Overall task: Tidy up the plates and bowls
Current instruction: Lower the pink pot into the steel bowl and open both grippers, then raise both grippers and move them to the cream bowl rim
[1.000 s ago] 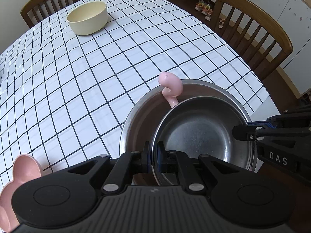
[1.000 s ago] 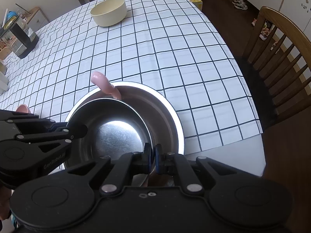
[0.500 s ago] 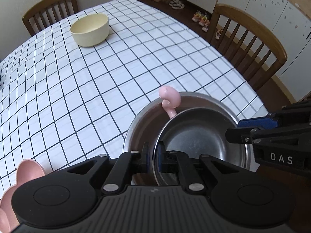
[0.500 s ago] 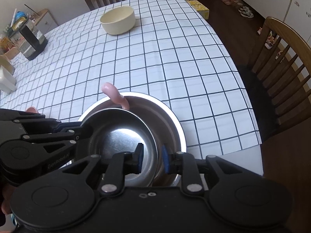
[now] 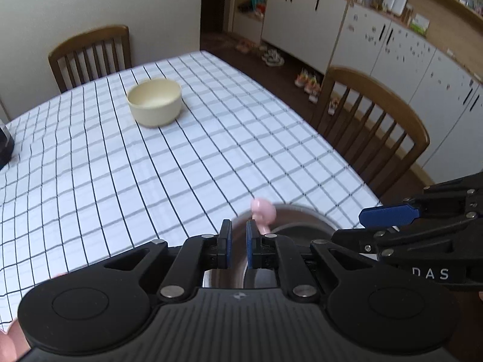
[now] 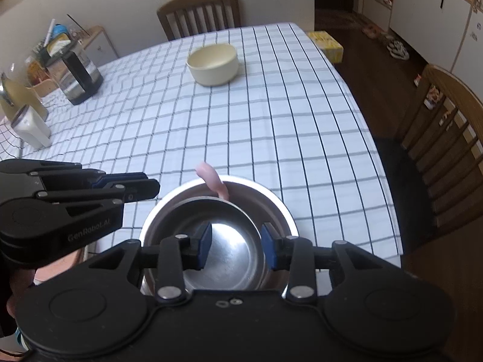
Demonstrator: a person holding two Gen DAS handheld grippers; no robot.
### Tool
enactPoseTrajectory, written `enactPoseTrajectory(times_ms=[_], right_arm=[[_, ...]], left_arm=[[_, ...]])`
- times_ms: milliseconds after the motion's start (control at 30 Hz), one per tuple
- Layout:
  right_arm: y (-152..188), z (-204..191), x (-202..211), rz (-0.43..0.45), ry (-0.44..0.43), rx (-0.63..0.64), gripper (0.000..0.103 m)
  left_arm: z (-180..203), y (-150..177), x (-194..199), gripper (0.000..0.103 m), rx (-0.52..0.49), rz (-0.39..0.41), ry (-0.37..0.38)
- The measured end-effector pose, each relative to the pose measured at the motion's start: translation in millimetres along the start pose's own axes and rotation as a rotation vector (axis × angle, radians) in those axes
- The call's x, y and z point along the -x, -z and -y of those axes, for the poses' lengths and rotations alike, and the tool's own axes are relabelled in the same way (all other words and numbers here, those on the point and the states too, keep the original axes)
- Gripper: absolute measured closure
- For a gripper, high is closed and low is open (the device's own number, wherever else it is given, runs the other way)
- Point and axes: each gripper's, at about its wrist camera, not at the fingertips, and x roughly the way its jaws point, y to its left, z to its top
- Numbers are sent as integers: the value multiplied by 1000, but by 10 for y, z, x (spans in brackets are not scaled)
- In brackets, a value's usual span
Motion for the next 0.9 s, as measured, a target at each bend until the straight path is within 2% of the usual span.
enactPoseTrajectory(times_ms=[100,167,200,233,300,433,600,767,900], right_arm=[[-58,-36,76,28,-6,21,63],[-109,-60,123,47,-8,36,61],[-139,-65,141,55,-11,40,61],[-171,-69,157,63,-15,44,59],[-240,-72,190,84,-22,53,56],[-402,-80,248,133,-30,88,45],[-665,-45,287,191,-47,113,36],[-953,-8,250,242,-62,154,20],[-1219,-2,119,266,-62,200,2]], left_arm=[[-45,-54,87,89,18,36,-6],[-74,-91,136,76,26,63,-14],[-92,-109,166,61,32,80,-22],[-109,-125,193,40,40,99,-29],[-158,-160,268,27,60,157,-43],[-226,-298,304,27,68,184,-65],[-343,-504,299,26,95,215,-99],[-438,-724,190,24,100,232,-141],[-533,-898,-10,22,111,227,-197]])
